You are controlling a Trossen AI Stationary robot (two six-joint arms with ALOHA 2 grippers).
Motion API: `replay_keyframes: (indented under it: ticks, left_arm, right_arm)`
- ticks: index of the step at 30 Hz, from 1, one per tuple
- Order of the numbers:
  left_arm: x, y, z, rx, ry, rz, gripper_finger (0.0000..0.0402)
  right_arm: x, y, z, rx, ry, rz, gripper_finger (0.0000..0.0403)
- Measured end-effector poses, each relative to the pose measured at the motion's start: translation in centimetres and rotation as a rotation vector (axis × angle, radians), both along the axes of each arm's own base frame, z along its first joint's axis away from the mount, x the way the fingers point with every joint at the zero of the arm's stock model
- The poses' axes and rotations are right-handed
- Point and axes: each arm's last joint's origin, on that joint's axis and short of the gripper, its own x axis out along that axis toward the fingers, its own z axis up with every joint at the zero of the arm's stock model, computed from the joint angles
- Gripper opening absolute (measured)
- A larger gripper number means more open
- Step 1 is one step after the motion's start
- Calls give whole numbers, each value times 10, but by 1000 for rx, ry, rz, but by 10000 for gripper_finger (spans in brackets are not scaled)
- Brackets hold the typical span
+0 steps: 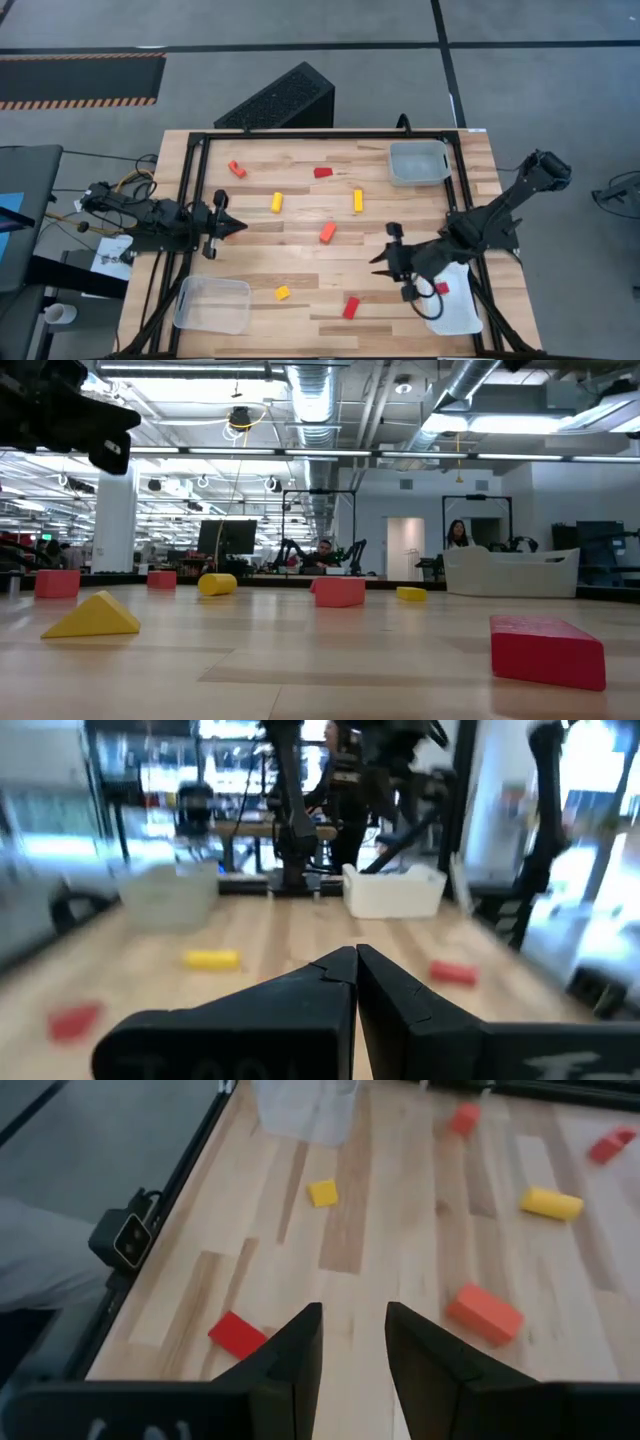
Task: Sort & place blocks by color
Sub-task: Put the top orange block into the transparent bin
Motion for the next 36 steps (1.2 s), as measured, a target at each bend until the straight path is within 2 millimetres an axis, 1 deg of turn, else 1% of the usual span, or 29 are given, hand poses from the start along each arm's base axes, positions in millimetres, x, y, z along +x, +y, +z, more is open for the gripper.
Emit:
replay_keyframes:
  ticks: [2, 4, 8, 14, 16, 18, 23, 27, 30, 36]
  left_arm:
    - [0, 1, 0, -70, 3, 15, 2]
    - [0, 1, 0, -95, 4, 20, 2]
    - [0, 1, 0, -72, 3, 21, 2]
    - [0, 1, 0, -26, 1, 22, 2]
    - [0, 1, 0, -31, 1, 23, 2]
    - [0, 1, 0, -37, 2, 23, 2]
    - [0, 1, 0, -38, 2, 24, 2]
    - [0, 1, 0, -39, 2, 25, 2]
    - [0, 1, 0, -39, 1, 25, 2]
    - [0, 1, 0, -39, 4, 24, 2]
  right_arm:
    - [8, -3, -4, 8, 16, 18, 134]
    - [15, -4, -9, 15, 29, 39, 134]
    - [32, -9, -19, 17, 38, 76, 134]
    - [62, -18, -27, 71, -36, 185, 134]
    - [72, -24, -31, 96, -56, 221, 134]
    - [81, -30, -39, 117, -40, 240, 134]
    - [94, -49, -57, 144, 16, 237, 132]
    - [82, -67, -66, 169, 8, 222, 118]
    - [59, -80, -69, 186, -28, 189, 104]
    - [14, -101, -68, 227, -202, 124, 88]
